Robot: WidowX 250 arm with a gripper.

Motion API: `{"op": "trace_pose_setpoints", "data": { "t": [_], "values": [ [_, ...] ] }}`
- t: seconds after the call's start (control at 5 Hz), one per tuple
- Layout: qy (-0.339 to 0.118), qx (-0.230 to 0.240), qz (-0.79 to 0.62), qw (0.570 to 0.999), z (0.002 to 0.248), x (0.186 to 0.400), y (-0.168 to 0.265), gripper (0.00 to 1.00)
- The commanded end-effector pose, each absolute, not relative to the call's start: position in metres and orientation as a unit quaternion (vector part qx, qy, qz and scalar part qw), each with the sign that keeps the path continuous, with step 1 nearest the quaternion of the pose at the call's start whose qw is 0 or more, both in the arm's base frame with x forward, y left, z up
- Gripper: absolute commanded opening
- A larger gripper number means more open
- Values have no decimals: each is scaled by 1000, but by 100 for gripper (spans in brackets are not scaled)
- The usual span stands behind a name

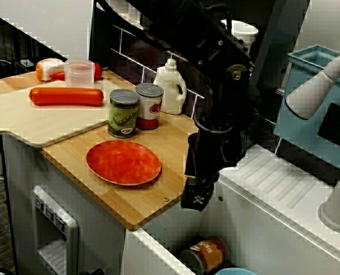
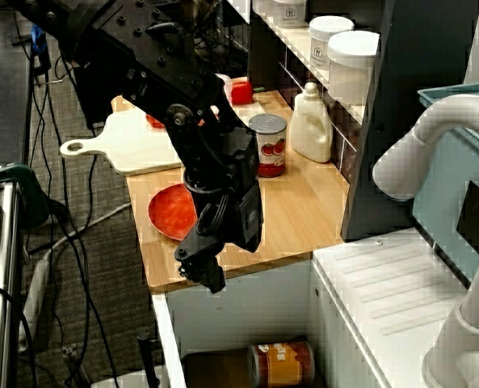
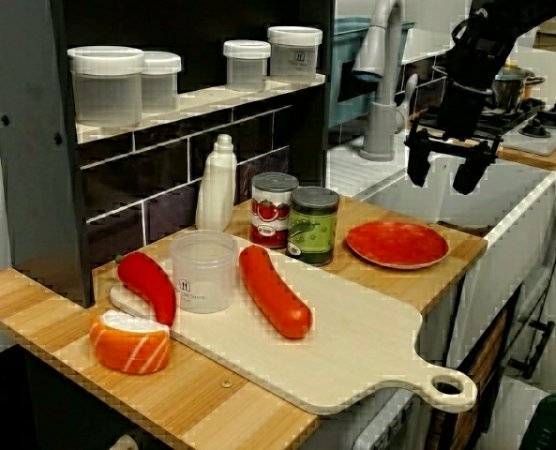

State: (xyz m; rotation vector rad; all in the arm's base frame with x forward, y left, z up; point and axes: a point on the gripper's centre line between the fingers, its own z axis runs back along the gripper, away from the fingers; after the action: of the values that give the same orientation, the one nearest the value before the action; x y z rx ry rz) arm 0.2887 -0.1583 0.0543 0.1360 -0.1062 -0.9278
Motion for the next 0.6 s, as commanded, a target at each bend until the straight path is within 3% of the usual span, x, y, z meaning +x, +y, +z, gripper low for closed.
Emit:
{"op": "trace_pose_setpoints", "data": {
  "t": [0.0,0.4],
  "values": [
    [-77,66,-441,892,77,295,-141,100],
    [-80,73,-423,899,88,296,-126,100]
  ]
}}
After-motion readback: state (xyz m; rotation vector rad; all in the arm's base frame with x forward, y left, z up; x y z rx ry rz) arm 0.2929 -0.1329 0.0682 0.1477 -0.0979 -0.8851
